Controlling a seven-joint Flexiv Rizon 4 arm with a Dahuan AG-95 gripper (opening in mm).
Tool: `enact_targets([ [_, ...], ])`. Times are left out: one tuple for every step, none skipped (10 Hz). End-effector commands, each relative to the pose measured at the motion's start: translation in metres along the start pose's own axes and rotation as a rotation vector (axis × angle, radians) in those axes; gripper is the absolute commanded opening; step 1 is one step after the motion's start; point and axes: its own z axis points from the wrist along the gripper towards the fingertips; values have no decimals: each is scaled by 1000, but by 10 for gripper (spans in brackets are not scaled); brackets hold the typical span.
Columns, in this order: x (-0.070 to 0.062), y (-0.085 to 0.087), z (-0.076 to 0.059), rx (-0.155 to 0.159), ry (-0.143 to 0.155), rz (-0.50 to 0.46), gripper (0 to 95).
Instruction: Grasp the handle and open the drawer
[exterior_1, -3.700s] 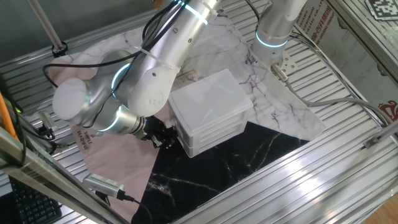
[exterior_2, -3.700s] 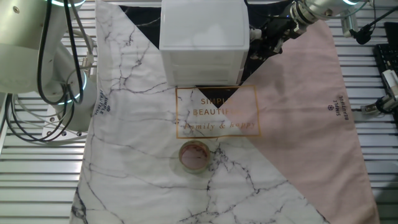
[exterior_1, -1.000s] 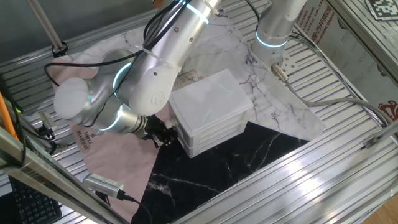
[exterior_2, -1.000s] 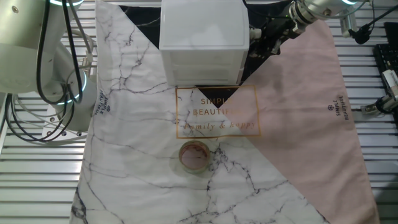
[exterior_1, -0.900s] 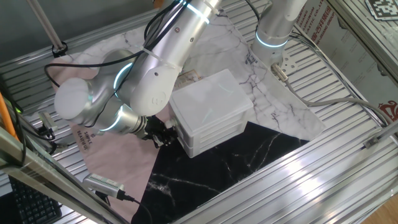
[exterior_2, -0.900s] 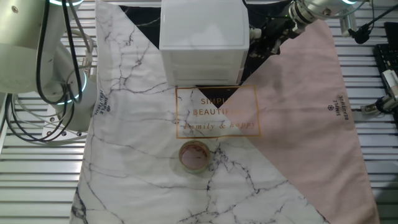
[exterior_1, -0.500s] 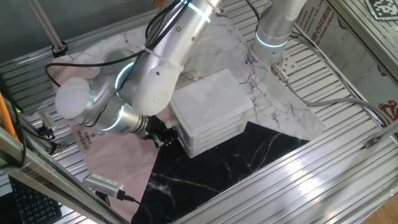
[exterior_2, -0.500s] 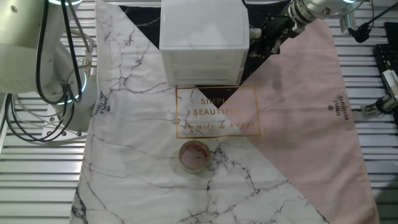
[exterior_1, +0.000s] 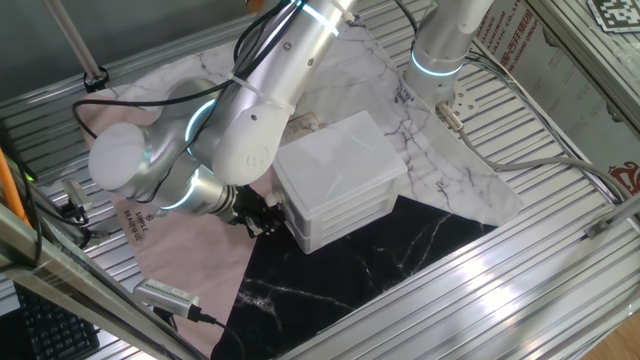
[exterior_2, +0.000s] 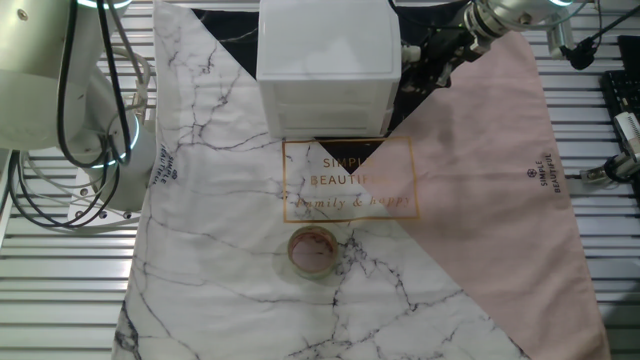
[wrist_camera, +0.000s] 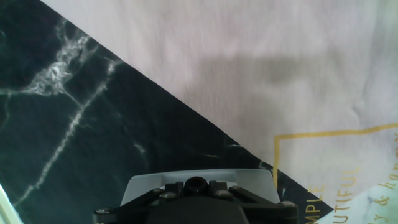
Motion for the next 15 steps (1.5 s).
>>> enact_targets([
  [-1,0,0,7,-4,-6,0],
  [-1,0,0,7,-6,-4,0],
  [-1,0,-1,10,-12,-5,0],
  [-1,0,-1,9,-18,-4,0],
  [-2,0,-1,10,-25,-3,0],
  [-2,0,-1,6,-32,-1,0],
  [-2,0,-1,7,-40,-2,0],
  [-2,1,-1,8,-38,-2,0],
  [-3,1,-2,11,-35,-3,0],
  [-5,1,-3,10,-33,-1,0],
  [-6,2,-5,10,-34,-1,0],
  [-7,3,-5,19,-40,-5,0],
  [-7,3,-5,17,-45,-4,0],
  [-7,3,-5,19,-49,-5,0],
  [-7,3,-5,19,-55,-6,0],
])
